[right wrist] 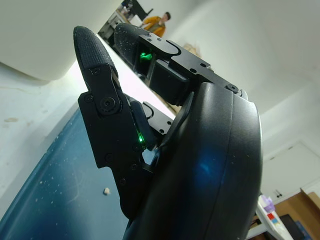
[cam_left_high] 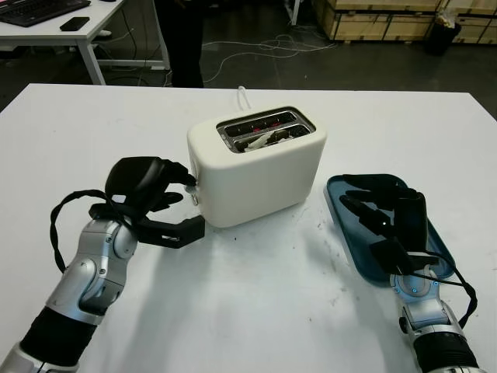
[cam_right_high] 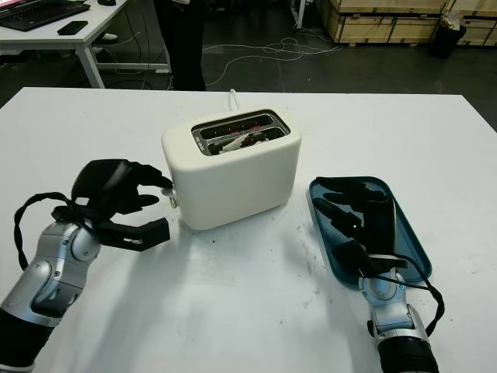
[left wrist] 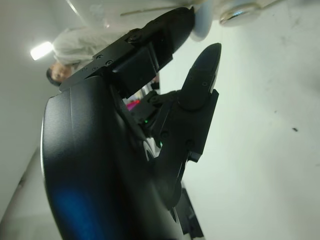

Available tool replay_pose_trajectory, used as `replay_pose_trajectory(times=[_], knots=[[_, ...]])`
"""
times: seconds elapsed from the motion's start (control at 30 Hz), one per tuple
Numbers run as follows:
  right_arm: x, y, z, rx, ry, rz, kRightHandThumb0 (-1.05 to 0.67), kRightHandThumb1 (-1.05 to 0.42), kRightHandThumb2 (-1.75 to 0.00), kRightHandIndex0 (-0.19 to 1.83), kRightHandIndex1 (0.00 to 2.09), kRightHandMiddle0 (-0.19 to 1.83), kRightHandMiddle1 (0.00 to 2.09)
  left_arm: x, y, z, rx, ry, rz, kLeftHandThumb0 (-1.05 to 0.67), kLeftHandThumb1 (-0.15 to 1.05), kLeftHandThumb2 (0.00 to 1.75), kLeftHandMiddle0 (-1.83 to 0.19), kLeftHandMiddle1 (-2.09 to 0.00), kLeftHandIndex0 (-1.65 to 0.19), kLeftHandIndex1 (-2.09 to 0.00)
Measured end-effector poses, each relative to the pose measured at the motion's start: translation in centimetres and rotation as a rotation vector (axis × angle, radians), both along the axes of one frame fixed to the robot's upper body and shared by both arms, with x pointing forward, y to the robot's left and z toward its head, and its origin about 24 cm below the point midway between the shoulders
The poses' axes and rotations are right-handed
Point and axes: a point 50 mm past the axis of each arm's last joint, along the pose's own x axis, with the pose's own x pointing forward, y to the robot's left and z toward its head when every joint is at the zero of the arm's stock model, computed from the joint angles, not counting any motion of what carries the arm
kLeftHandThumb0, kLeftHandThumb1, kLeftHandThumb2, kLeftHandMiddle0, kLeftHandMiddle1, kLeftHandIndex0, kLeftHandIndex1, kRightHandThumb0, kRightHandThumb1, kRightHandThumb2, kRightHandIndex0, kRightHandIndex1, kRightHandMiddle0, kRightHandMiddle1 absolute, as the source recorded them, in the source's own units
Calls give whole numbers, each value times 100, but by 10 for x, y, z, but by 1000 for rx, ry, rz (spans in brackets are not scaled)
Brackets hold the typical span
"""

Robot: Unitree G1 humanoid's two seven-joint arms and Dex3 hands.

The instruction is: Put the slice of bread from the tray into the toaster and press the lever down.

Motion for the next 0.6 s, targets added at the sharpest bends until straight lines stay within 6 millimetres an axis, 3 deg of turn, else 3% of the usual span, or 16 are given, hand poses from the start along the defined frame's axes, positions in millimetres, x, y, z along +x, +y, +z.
replay_pose_trajectory(times=[0.27, 0.6], knots=[[6, -1, 9, -16, -27, 4, -64, -81, 0, 120, 3, 109, 0, -3, 0, 16, -33, -88, -8, -24, 79, 0, -105, -87, -128, -1], [9, 0, 11, -16, -24, 35, -65, -80, 0, 122, 3, 110, 0, -5, -1, 18, -53, -108, -15, -30, 77, 0, -98, -76, -118, 0]])
